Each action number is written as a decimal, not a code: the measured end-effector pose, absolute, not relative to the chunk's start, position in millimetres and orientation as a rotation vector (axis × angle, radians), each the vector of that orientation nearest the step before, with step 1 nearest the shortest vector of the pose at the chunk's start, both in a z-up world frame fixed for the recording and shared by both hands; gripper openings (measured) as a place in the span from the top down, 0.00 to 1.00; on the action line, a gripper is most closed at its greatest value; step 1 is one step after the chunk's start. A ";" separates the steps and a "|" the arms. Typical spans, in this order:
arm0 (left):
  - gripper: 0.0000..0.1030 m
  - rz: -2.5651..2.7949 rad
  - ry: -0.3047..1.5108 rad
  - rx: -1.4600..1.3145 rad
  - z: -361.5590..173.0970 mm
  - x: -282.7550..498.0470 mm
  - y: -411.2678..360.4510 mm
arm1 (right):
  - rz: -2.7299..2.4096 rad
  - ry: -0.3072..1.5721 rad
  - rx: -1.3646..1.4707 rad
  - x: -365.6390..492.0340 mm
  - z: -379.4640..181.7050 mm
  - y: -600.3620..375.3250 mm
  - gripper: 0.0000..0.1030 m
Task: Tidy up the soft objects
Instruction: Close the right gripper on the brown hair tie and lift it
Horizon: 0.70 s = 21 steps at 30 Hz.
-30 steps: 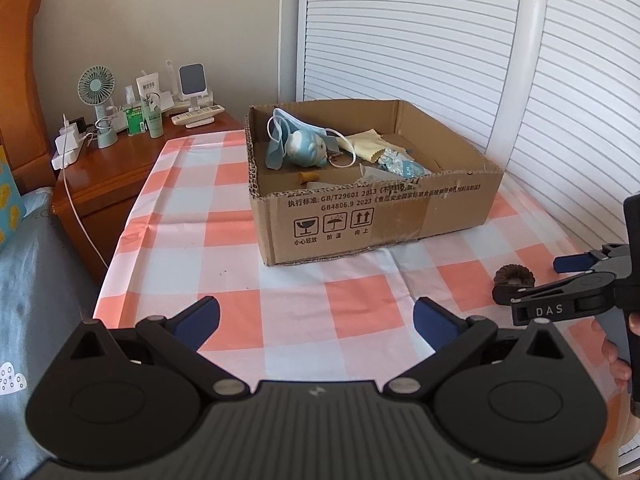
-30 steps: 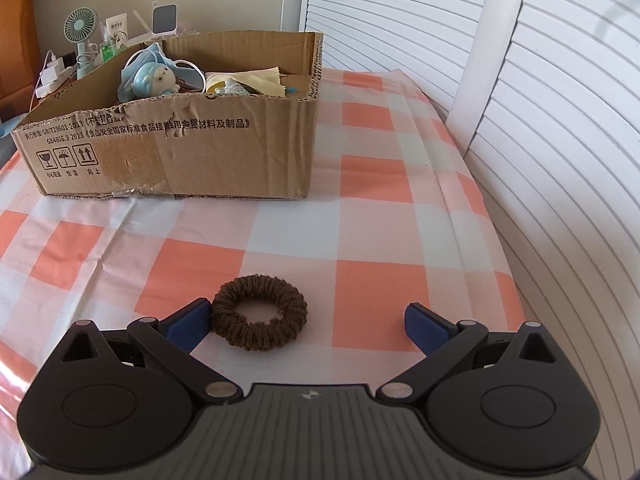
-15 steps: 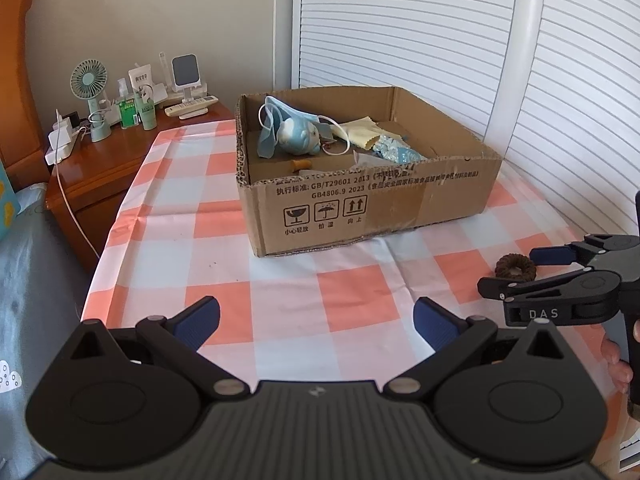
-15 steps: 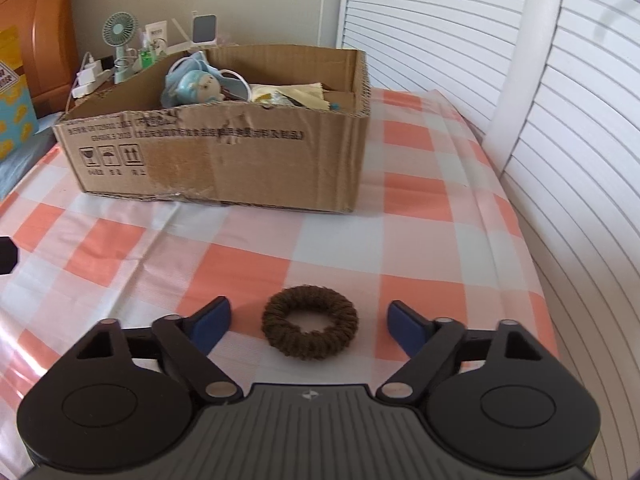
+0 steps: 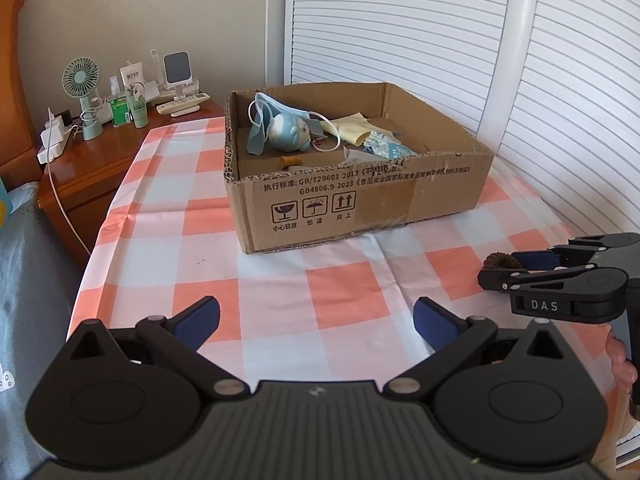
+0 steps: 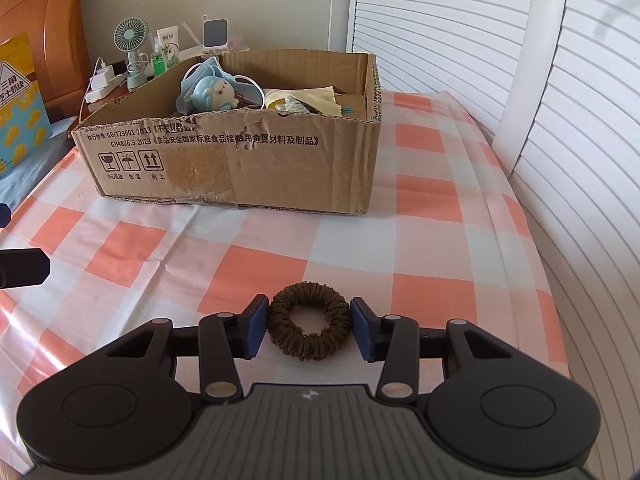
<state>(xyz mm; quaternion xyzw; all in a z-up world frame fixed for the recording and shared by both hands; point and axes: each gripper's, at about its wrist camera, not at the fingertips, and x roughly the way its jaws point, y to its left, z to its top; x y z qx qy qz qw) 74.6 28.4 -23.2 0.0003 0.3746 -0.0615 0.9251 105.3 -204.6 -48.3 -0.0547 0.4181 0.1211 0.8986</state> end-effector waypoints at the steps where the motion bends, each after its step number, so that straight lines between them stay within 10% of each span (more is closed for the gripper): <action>1: 0.00 -0.127 0.769 0.001 -23.1 74.7 28.5 | 0.254 0.867 -0.110 105.5 -48.1 -204.8 0.52; 21: 0.00 -0.112 0.690 0.014 -11.0 68.6 28.9 | 0.361 0.765 -0.165 94.1 13.6 -207.3 0.53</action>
